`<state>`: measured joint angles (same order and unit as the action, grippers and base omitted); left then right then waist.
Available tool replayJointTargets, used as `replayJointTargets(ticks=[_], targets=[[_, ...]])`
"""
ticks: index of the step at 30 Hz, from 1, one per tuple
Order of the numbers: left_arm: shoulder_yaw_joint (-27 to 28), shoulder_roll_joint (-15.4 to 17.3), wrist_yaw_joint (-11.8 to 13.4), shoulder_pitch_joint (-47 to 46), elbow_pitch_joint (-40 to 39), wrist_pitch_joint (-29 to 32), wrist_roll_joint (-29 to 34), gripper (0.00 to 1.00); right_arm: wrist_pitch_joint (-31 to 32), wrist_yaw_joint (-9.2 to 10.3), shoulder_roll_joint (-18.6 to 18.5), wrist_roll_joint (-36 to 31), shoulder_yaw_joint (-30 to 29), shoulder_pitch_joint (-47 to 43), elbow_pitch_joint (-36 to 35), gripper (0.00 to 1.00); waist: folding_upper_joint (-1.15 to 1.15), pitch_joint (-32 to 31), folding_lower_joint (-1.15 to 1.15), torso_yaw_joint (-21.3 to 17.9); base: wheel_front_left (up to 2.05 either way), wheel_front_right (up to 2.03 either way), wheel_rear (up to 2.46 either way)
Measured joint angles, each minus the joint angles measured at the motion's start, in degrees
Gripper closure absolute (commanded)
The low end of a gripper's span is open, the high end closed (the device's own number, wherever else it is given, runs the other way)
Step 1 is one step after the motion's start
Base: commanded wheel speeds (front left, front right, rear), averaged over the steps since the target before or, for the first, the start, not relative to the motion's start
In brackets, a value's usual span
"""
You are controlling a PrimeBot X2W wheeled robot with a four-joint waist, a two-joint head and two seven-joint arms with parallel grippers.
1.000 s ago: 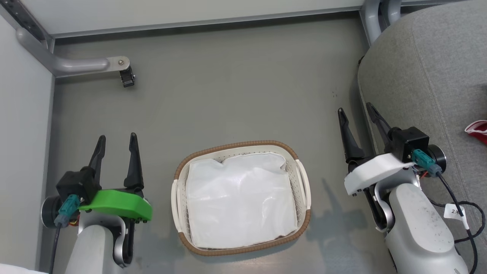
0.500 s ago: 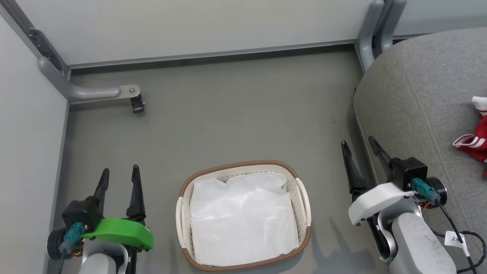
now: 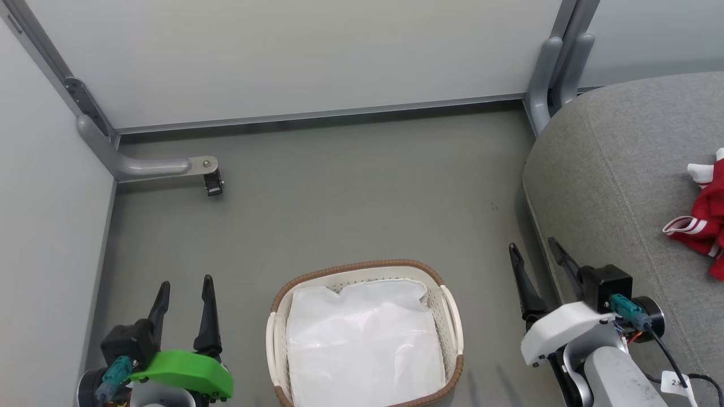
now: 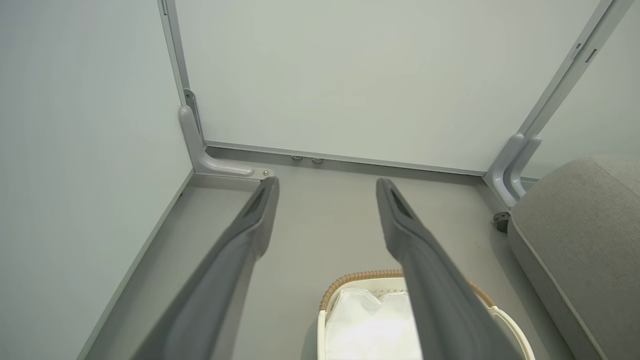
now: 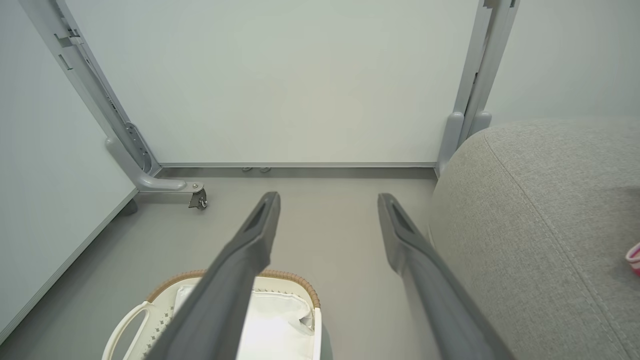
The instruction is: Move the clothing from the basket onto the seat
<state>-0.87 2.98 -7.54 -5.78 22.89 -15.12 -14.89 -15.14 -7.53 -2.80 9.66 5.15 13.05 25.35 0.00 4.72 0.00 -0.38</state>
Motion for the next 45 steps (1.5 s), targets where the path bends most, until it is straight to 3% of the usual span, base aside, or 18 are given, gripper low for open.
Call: replayJointTargets(ticks=[5,6,12,45], targets=[[-0.38,-0.03,0.0,0.65,0.25,0.0,-0.83,0.0,0.0,0.0,0.01,0.02,0.1,-0.87,0.24,0.0,0.0,-0.75,0.0,0.11,0.0,0.0,0.0],[-0.54,-0.04,-0.01,0.7,0.24,0.0,-1.44,1.0,0.0,0.0,0.02,0.01,0.14,-0.88,0.33,1.0,0.0,-0.84,0.0,0.11,0.0,0.0,0.0],[-0.86,-0.37,-0.01,0.86,2.57,0.49,-2.7,1.0,0.57,0.0,0.42,0.97,0.1,-2.44,2.53,1.0,0.0,-0.92,0.0,0.11,0.0,0.0,0.0],[2.38,-0.37,-0.01,0.86,-1.76,8.67,-31.74,1.0,8.67,0.0,0.37,32.79,-4.43,-4.12,-2.75,1.0,0.0,-1.88,0.0,0.18,0.0,0.0,0.0]])
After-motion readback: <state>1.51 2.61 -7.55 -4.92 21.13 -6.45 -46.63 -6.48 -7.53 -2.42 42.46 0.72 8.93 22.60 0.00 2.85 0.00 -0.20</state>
